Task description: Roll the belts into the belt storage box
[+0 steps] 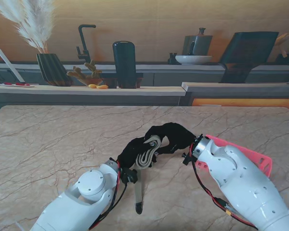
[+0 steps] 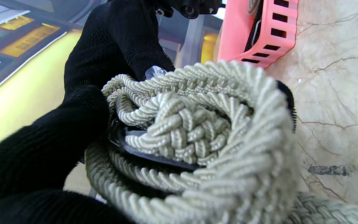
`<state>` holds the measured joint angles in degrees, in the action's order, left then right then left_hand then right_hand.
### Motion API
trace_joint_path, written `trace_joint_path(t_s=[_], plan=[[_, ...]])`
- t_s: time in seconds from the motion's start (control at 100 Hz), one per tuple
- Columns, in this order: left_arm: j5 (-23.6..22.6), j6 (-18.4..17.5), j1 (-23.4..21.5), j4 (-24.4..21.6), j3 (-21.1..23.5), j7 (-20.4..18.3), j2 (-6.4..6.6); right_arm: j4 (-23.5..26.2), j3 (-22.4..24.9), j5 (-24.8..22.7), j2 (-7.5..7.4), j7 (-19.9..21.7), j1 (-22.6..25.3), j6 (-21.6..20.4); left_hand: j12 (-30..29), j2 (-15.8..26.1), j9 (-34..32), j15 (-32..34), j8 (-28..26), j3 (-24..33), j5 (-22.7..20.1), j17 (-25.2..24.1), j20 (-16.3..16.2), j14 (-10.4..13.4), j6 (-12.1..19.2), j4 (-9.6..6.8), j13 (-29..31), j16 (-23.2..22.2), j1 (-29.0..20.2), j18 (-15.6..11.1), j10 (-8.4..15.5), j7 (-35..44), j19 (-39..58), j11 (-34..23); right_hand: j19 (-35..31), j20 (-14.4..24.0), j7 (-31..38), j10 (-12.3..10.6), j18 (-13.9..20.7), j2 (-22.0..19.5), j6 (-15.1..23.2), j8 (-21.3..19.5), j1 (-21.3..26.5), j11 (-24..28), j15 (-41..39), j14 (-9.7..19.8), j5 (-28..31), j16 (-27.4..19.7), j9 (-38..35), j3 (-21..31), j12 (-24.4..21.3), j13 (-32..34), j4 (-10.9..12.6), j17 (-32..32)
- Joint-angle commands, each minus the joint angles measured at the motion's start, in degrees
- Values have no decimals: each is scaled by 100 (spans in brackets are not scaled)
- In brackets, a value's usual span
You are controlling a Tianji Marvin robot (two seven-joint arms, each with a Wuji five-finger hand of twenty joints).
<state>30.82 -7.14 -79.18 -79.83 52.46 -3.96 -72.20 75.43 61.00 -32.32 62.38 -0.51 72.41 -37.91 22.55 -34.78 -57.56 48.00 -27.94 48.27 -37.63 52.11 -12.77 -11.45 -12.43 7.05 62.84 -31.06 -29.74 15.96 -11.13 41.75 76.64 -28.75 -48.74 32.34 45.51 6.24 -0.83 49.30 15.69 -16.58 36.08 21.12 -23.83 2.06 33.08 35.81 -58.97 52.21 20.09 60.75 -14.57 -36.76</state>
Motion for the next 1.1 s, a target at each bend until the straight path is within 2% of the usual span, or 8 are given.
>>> trace_joint_path(t_s=[0.0,0.11,0.25,0.35,0.53,0.74,0.92,1.09], plan=[[69,-74,70,-125,9,5,-107,-53,-80,-81,39,15,115,7,61,-258,53,203,-139,109,90,3,-253,-35,852,238,3,-71,424,-74,14,-258,499,-167,-179,69,963,-1040,149,-574,514,-40,229,396,-26,283,609,-16,-664,306,103,11,105,16],[138,-61,72,-128,-1,22,-125,-66,-127,-76,55,-34,106,-6,90,-257,-16,507,-114,18,64,256,-377,-115,753,317,190,-119,786,63,-68,-343,787,-247,-171,70,913,-980,112,-487,392,-25,92,481,-37,238,563,-83,-536,314,113,-41,113,41],[246,-34,47,-177,-15,157,-171,-120,-247,-166,80,-171,62,-39,120,-342,-139,977,-98,147,17,625,-420,-12,650,318,576,-132,715,-72,-133,-318,1342,-423,-235,165,703,-888,-177,-436,293,-226,-23,713,-120,163,530,-104,-332,280,88,-133,174,108],[326,-25,10,-243,-30,346,-220,-206,-375,-329,110,-366,2,-17,140,-337,-190,1189,-92,209,-3,691,-511,36,614,302,756,-173,624,-137,-145,-253,1741,-514,-260,252,739,-937,-630,-465,421,-291,-74,795,-251,163,557,-19,-379,237,88,-128,149,252],[351,-96,-12,-278,-75,628,-289,-430,-648,-275,209,-628,-128,140,168,-327,-231,1318,-83,237,9,734,-589,61,601,302,885,-220,617,-201,-138,-203,2005,-591,-270,458,1470,-1053,-820,-575,896,65,143,812,-701,151,910,206,-978,224,129,68,88,319],[299,-180,-33,-311,-114,969,-360,-400,-795,940,305,-125,-85,649,141,-275,-384,1485,-41,640,-114,782,-701,246,648,226,1016,-221,295,-570,-162,-67,2309,-638,-224,483,1716,-782,-1012,-620,770,135,222,715,-745,-71,1352,170,-1135,212,7,150,111,502],[183,-203,-49,-327,-118,1222,-404,-337,-787,1221,233,295,-84,631,-272,431,-412,255,354,429,-568,584,-262,-138,314,176,751,365,-39,182,-330,-284,1259,-126,-180,508,1443,-727,-984,-467,552,144,62,615,-532,-69,948,56,-741,118,-31,-61,119,610],[189,-202,-49,-317,-121,1214,-406,-257,-762,1364,217,399,-45,622,-309,654,-360,57,508,281,-572,539,-168,-165,247,145,642,379,-151,233,-360,-449,1041,-50,-134,546,1413,-775,-1052,-737,511,131,172,641,-539,-77,1225,57,-956,100,-21,47,149,611]])
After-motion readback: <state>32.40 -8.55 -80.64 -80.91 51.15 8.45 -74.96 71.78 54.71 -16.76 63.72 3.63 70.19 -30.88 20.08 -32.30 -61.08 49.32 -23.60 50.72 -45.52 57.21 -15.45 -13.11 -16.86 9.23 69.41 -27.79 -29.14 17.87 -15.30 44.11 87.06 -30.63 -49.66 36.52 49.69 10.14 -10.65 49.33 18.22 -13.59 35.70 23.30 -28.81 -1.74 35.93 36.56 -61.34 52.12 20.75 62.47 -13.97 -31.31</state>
